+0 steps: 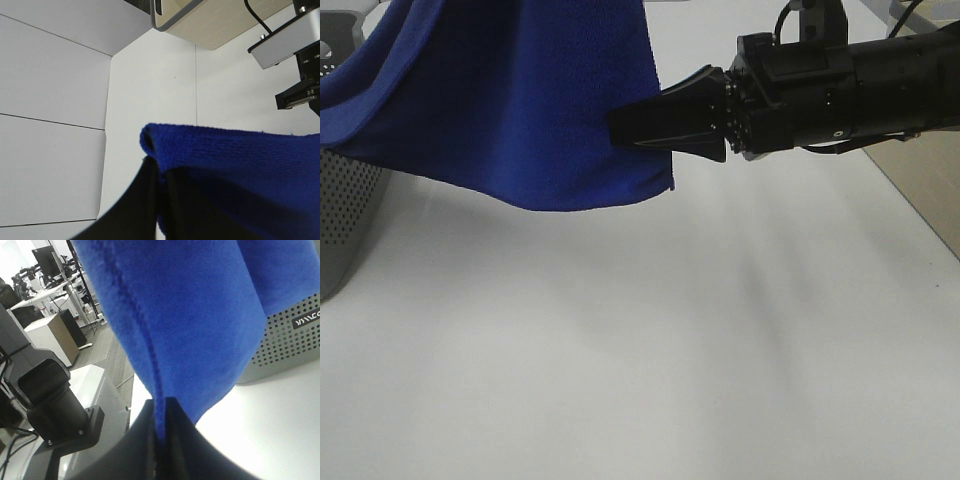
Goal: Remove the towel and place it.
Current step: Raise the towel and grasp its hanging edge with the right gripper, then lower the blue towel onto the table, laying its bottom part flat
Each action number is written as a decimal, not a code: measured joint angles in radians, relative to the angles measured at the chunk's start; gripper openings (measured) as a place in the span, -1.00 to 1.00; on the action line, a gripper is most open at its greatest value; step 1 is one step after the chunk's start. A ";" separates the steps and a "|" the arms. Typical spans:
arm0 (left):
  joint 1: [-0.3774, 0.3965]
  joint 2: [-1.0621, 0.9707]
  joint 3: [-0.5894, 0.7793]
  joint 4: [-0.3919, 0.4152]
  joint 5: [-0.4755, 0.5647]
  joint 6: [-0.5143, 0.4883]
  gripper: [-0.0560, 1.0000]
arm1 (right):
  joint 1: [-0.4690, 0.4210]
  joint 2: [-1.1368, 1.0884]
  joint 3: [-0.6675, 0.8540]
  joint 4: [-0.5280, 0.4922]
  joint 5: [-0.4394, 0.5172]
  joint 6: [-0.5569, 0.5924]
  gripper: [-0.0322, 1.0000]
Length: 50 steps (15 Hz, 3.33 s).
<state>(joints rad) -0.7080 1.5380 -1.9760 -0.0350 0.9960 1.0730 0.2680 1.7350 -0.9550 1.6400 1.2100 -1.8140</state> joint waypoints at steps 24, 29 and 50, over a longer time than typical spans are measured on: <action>0.000 0.072 0.000 0.348 -0.290 -0.408 -0.88 | 0.000 -0.049 -1.017 -1.322 -0.024 1.491 -0.90; 0.068 0.127 0.000 0.486 -0.570 -0.568 -0.88 | 0.000 -0.049 -1.129 -1.375 -0.302 1.402 -0.90; 0.349 0.387 0.000 0.450 -1.312 -0.572 -0.88 | 0.000 0.152 -1.137 -1.408 -1.126 1.249 -0.90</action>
<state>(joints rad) -0.3590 1.9250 -1.9760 0.4150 -0.3160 0.5010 0.2680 1.8870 -2.0920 0.2320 0.0840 -0.5650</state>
